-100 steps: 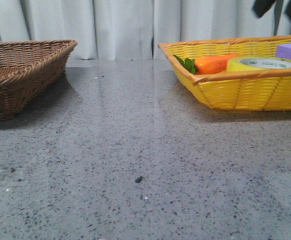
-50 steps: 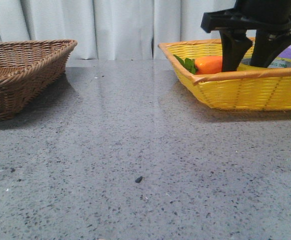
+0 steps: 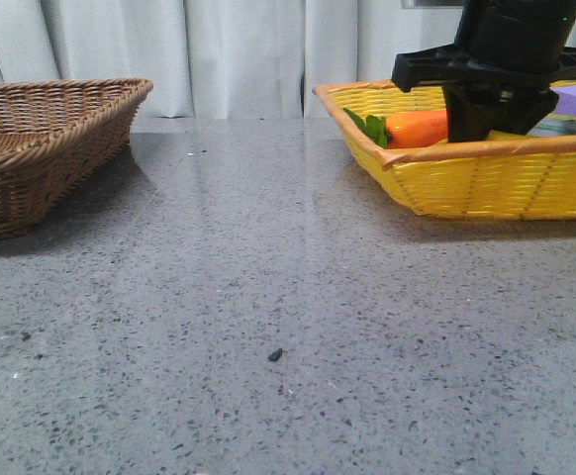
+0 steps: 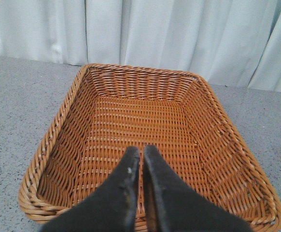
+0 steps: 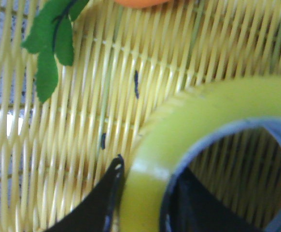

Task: Transfer tape with both arms
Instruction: 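Lower the right gripper into the yellow basket and grasp the tape roll, then carry the tape roll with the right gripper and set it on the table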

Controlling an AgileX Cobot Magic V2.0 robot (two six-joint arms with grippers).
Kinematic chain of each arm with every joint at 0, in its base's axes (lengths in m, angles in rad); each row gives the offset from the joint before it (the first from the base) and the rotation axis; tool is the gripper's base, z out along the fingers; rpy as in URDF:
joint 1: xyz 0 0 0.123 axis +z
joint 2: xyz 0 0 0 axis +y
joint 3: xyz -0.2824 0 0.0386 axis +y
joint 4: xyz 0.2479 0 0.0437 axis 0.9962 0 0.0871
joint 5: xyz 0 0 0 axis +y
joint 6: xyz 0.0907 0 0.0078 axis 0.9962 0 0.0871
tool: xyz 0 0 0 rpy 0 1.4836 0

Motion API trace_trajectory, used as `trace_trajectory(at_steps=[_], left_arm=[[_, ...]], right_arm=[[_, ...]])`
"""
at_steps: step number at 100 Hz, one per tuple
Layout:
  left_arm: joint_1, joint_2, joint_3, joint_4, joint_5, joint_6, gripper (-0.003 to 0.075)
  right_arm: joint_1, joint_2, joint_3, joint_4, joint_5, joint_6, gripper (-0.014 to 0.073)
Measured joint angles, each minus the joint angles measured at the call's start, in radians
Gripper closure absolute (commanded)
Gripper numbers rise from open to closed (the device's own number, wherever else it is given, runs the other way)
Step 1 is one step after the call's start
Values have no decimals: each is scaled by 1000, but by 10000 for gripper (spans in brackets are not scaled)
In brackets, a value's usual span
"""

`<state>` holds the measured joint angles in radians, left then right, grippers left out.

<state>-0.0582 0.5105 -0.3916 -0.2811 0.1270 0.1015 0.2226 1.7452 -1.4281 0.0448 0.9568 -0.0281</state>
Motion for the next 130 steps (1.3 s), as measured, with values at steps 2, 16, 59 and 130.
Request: trace_trajectory(at_steps=[2,16,59,130], left_arm=[[0,0,0,0,0,0,741],[0,0,0,0,0,0,741],[0,0,0,0,0,0,741],[0,0,0,0,0,0,741]], right_arm=[[0,0,0,0,0,0,567],[0,0,-4,0,2,0,641],[55,9,-308,-14,181,0,650],[517,204,-484,-8,182,0,650]])
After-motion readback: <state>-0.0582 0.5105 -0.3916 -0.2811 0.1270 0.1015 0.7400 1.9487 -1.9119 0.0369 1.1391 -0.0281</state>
